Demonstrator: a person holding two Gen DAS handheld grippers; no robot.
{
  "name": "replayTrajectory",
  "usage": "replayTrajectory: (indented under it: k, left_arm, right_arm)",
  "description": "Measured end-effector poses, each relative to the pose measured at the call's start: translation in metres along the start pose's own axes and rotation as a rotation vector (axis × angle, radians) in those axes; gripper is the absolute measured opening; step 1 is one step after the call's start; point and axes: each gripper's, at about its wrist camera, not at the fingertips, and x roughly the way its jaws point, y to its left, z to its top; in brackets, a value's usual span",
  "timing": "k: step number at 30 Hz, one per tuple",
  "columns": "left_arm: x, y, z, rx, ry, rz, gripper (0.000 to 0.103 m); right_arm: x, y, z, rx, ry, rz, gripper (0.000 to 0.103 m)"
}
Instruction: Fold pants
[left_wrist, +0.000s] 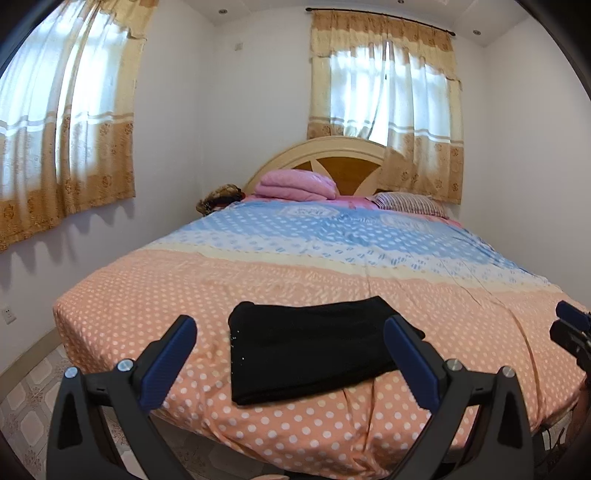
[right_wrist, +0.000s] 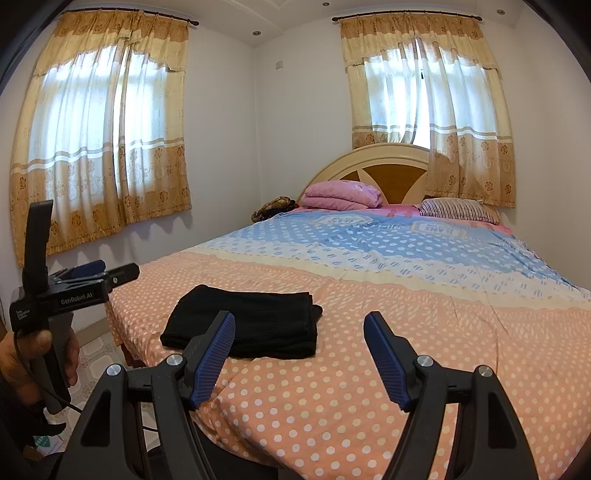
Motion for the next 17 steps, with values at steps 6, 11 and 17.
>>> replayTrajectory:
  k: [6,11,17]
  left_arm:
    - [0.0025,-0.0021,0.0001,0.006,0.008,-0.002,0.103]
    - [0.0045,-0.0037,-0.0021,0.022,0.016,0.000,0.103]
    - [0.0039,-0.0066,-0.0027,0.032,0.016,-0.007,0.103]
  right_arm:
    - [0.0025,0.0040,-0.0014,-0.011,0.005,-0.002,0.074]
    - [0.0037,0.0075,-0.0051,-0.022,0.009,-0.004,0.074]
    - [0.0048,0.0086,-0.0063,-0.014,0.012,-0.002,0.074]
